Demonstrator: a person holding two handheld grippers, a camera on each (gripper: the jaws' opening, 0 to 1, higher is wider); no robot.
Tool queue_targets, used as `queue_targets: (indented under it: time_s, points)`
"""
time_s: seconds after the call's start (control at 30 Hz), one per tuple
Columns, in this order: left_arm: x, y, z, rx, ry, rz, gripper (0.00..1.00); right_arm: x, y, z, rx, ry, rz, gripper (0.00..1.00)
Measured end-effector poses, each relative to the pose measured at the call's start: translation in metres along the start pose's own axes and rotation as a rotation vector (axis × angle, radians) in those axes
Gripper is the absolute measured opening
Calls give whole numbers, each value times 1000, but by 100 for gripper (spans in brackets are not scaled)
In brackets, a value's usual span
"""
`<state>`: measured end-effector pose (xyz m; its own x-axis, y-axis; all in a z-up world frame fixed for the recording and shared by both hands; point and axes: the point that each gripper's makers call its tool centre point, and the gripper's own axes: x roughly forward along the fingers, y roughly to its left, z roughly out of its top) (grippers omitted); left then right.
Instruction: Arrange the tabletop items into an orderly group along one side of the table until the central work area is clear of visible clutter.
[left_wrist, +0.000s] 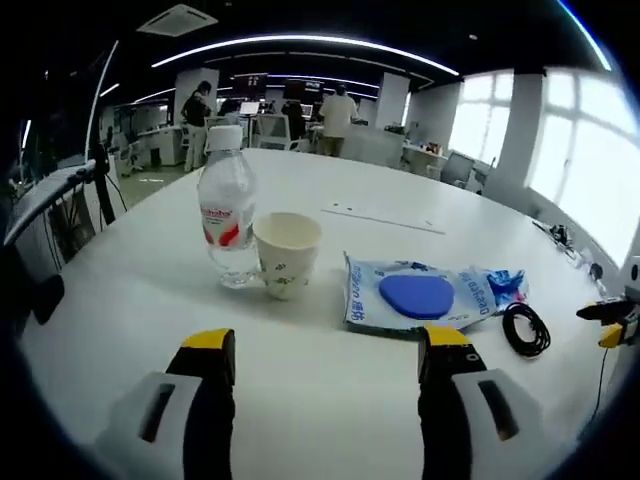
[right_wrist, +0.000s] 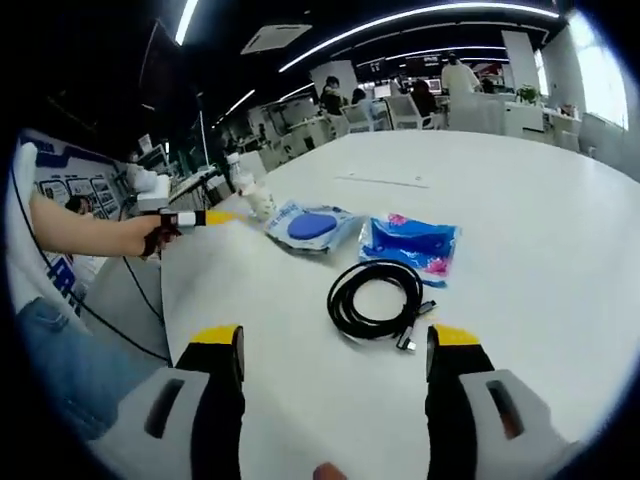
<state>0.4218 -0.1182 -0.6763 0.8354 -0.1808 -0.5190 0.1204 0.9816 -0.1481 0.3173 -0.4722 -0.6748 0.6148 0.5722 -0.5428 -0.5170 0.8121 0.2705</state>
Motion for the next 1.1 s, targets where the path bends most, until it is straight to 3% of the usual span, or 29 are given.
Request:
queue_targets:
  time_s: [0.47, 1.1]
  points:
    - [-59, 36, -8, 56, 24, 42, 91, -23, 0, -21, 53, 7, -17, 76]
    - [-78, 37, -6, 54, 4, 63, 92, -35, 3, -31, 152, -31, -23, 76]
